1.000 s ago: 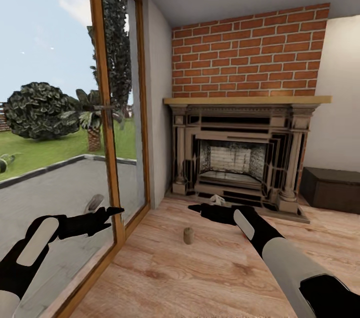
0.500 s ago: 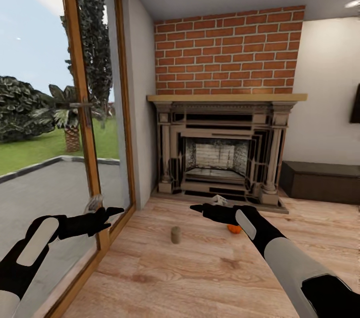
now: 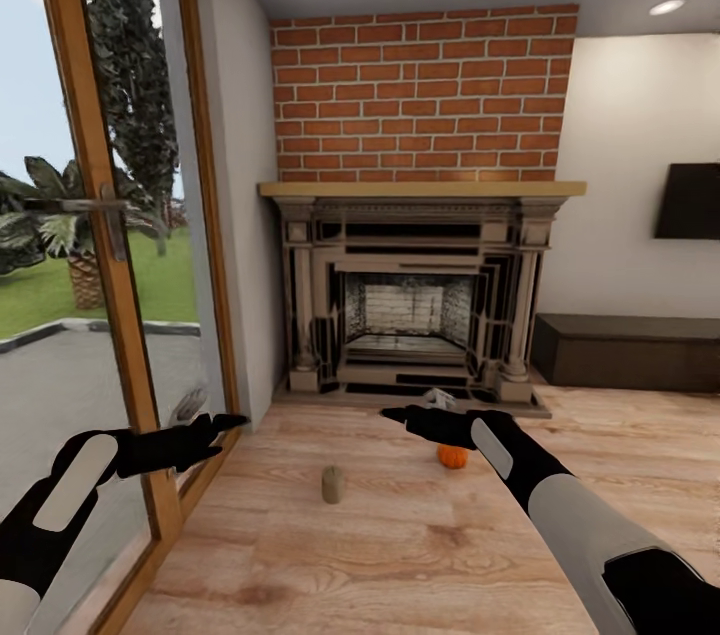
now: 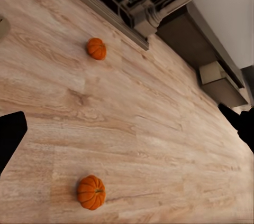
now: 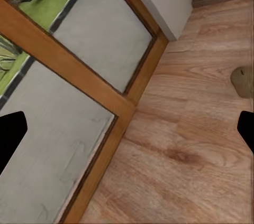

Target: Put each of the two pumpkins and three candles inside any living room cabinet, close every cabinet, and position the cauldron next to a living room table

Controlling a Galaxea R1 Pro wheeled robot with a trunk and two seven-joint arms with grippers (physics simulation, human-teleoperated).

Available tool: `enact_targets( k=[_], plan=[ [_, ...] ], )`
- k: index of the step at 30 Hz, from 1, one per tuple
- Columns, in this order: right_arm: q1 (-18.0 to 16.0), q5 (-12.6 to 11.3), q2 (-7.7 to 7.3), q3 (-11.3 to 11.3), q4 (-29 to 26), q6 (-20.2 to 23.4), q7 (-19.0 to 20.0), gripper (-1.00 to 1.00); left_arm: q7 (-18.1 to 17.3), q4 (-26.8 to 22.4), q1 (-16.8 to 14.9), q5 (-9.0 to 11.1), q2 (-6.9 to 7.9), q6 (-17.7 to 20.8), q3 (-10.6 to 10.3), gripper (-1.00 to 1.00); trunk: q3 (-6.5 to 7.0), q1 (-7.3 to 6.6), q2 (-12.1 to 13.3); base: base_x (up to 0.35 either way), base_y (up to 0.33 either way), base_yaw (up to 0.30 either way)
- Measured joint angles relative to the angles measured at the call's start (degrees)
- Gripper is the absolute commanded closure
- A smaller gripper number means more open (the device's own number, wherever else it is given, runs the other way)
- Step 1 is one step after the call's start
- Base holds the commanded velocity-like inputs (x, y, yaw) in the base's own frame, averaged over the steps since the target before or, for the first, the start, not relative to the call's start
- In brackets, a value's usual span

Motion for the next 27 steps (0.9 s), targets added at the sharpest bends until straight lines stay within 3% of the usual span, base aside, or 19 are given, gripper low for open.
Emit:
enact_targets(
  k=[15, 27],
  plan=[
    [0.0, 0.01, -0.25, -1.33, -0.09, -4.48, 0.05, -1.0, 0.0, 0.29, 0.0, 0.01, 0.0, 0.01, -0.02, -1.0, -1.03, 0.01, 0.0, 0.241, 0.221, -0.2],
    [-0.01, -0.01, -0.25, -1.34, -0.07, -4.57, -0.19, -1.0, 0.0, 0.34, 0.01, -0.02, 0.01, 0.0, -0.02, -1.0, -1.22, 0.0, 0.0, 0.264, 0.213, -0.022]
  ],
)
